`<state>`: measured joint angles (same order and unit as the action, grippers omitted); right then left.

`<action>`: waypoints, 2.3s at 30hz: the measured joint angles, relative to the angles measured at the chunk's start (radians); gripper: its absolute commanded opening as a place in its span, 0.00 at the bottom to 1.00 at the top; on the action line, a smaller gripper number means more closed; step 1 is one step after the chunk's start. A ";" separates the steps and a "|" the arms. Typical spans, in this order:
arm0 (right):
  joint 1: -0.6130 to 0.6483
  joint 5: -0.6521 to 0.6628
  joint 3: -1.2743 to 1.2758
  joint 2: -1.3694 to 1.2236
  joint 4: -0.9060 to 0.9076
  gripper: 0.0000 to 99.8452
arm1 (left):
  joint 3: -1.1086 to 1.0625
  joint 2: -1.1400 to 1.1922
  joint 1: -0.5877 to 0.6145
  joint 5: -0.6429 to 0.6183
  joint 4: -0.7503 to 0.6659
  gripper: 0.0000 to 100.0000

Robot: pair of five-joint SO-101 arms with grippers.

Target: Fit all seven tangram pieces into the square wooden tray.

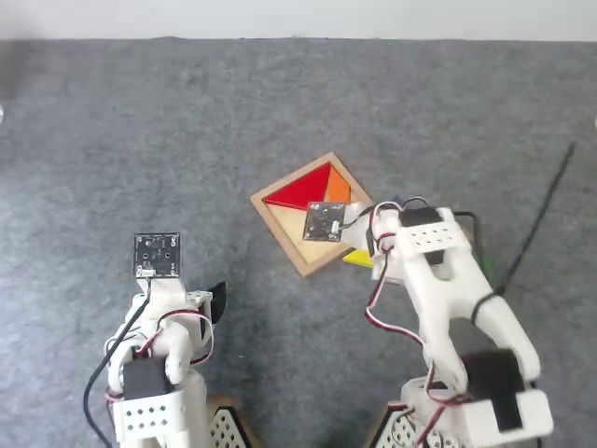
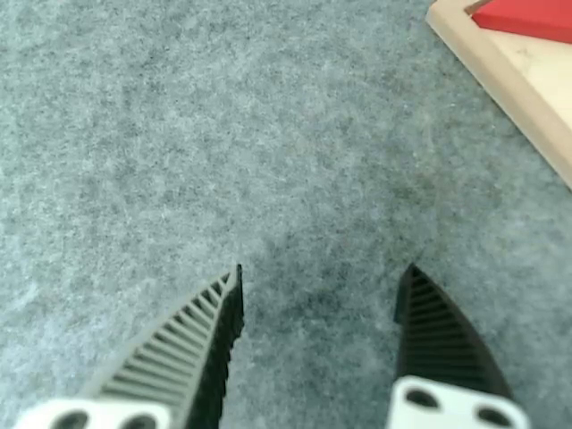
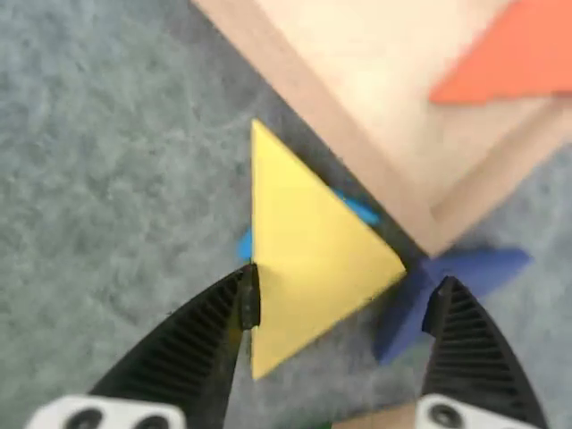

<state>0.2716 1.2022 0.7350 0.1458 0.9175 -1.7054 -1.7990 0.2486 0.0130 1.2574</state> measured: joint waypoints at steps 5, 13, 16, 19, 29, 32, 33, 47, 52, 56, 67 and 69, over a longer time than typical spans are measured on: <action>0.032 0.005 -0.002 -0.074 -0.054 0.29 | 0.000 0.000 0.000 0.000 0.000 0.27; 0.018 0.008 -0.025 -0.124 -0.081 0.02 | 0.000 0.000 0.000 0.000 0.000 0.27; -0.002 0.005 -0.029 -0.112 -0.063 0.04 | 0.000 0.000 0.000 0.000 0.000 0.27; -0.037 -0.048 -0.068 -0.124 -0.023 0.04 | 0.000 0.000 0.000 0.000 0.000 0.27; -0.092 -0.101 -0.169 -0.144 0.110 0.02 | 0.000 0.000 0.000 0.000 0.000 0.27; -0.120 -0.101 -0.193 -0.144 0.121 0.07 | 0.000 0.000 0.000 0.000 0.000 0.27; -0.135 -0.101 -0.203 -0.144 0.132 0.10 | 0.000 0.000 0.000 0.000 0.000 0.27; -0.293 0.187 -0.003 0.233 0.388 0.23 | 0.000 0.000 0.000 0.000 0.000 0.27; -0.281 0.543 0.046 0.264 0.569 0.23 | 0.000 0.000 0.000 0.000 0.000 0.27; -0.232 0.562 0.071 0.269 0.588 0.23 | 0.000 0.000 0.000 0.000 0.000 0.27; -0.101 0.272 0.242 0.269 0.356 0.23 | 0.000 0.000 0.000 0.000 0.000 0.27; -0.101 0.172 0.250 0.269 0.288 0.23 | 0.000 0.000 0.000 0.000 0.000 0.27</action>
<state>0.1703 1.3740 0.9851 0.4143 1.2060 -1.7054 -1.7990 0.2486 0.0130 1.2574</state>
